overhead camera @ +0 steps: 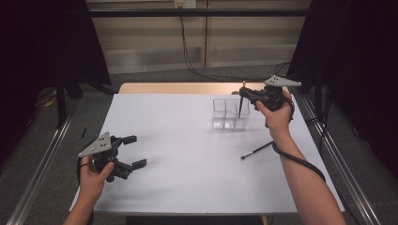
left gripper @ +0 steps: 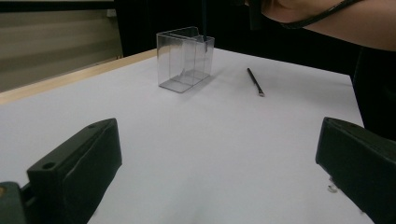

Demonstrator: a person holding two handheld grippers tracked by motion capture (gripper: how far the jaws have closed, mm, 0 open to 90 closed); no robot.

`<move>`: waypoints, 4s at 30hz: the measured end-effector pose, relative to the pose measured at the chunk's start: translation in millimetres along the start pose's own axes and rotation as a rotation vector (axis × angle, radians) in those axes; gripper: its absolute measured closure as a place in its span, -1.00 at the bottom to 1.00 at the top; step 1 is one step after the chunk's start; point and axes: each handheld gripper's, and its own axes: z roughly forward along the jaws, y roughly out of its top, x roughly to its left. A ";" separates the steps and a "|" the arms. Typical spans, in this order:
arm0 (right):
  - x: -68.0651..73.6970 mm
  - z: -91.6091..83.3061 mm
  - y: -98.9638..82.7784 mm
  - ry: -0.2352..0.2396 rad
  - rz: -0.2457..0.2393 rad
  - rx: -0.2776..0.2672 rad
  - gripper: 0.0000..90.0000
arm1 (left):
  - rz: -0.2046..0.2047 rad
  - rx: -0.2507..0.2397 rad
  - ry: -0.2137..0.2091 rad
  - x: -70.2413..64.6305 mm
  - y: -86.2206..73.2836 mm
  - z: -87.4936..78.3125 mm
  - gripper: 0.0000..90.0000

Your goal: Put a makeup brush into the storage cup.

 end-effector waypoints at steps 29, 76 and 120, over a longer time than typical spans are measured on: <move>8.2 -9.4 -10.4 0.019 0.026 -0.012 -0.45 | 0.002 0.004 0.002 0.0 -0.5 0.3 -1.00; 39.7 -75.1 -77.7 0.082 0.026 0.001 -0.90 | 0.004 0.011 0.004 -0.9 -2.0 2.1 -1.00; 54.9 -123.4 -112.2 0.044 0.011 0.063 -0.92 | -0.008 0.001 0.015 -0.1 -4.9 -3.6 -1.00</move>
